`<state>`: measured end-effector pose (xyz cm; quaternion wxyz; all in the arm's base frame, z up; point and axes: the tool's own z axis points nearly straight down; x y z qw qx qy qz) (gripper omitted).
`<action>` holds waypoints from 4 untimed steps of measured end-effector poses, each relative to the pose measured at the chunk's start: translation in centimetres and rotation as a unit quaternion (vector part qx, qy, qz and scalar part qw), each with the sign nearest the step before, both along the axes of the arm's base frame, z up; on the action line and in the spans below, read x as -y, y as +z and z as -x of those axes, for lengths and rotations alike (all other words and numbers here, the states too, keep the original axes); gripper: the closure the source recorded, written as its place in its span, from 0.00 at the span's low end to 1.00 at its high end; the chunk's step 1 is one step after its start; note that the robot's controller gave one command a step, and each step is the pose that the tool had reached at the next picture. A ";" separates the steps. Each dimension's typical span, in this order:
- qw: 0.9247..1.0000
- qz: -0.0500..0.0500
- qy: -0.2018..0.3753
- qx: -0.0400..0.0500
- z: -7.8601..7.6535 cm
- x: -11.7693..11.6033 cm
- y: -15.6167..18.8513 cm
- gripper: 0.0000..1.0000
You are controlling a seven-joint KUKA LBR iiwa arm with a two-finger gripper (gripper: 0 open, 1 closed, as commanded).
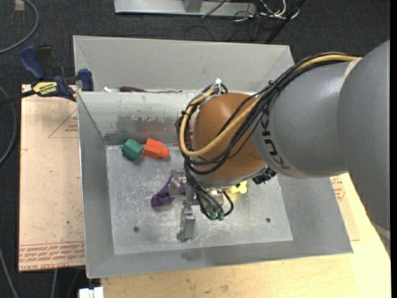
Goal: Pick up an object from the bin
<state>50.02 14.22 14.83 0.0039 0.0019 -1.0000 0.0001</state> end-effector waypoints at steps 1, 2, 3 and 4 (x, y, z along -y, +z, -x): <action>1.000 -0.001 -0.002 0.003 -0.2 0.1 0.4 0.00; 0.999 -0.001 -0.033 0.006 -0.7 0.1 -0.5 0.00; 0.992 -0.001 -0.128 0.004 -3.6 -0.4 -3.7 0.00; 0.998 -0.001 -0.055 0.005 -5.1 0.1 -5.5 0.00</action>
Offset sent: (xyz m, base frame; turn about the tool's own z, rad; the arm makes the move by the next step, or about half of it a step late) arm 0.0247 -0.0007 -0.0745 0.3730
